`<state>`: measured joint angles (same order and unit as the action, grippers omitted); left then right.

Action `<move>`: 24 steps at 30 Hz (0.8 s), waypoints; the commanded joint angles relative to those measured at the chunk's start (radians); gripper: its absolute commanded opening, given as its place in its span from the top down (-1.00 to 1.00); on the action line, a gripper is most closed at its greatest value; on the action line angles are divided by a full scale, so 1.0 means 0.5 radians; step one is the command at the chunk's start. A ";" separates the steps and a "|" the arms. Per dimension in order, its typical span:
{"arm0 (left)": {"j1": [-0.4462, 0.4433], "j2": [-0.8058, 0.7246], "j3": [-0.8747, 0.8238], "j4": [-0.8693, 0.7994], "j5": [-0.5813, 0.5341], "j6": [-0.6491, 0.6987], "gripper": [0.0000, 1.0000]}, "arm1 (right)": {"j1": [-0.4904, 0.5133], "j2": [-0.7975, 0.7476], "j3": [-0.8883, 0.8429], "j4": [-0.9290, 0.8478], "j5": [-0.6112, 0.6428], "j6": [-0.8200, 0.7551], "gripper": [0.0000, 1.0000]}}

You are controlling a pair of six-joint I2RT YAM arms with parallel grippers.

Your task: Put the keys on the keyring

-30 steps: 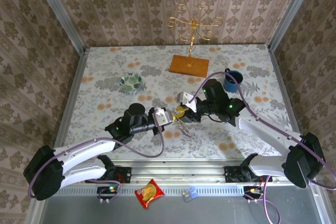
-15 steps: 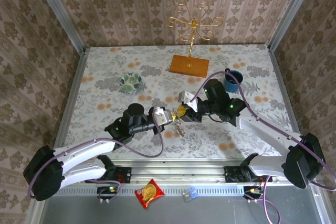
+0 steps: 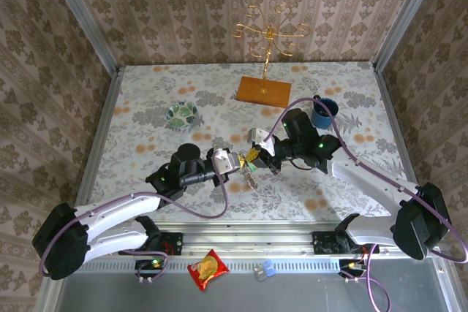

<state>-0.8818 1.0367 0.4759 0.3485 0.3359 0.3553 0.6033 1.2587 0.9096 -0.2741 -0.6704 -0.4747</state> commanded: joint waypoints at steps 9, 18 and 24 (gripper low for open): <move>0.006 -0.017 -0.010 0.118 0.052 -0.048 1.00 | -0.075 0.011 -0.025 -0.122 0.107 0.006 1.00; 0.013 -0.002 -0.073 0.343 0.099 -0.175 1.00 | -0.071 -0.100 -0.105 0.189 -0.128 0.059 0.47; 0.072 -0.005 -0.127 0.513 0.269 -0.329 1.00 | -0.069 -0.057 -0.089 0.089 -0.230 -0.070 0.51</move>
<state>-0.8627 1.0370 0.4240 0.4889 0.3977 0.2596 0.5728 1.2251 0.8616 -0.2176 -0.7296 -0.4717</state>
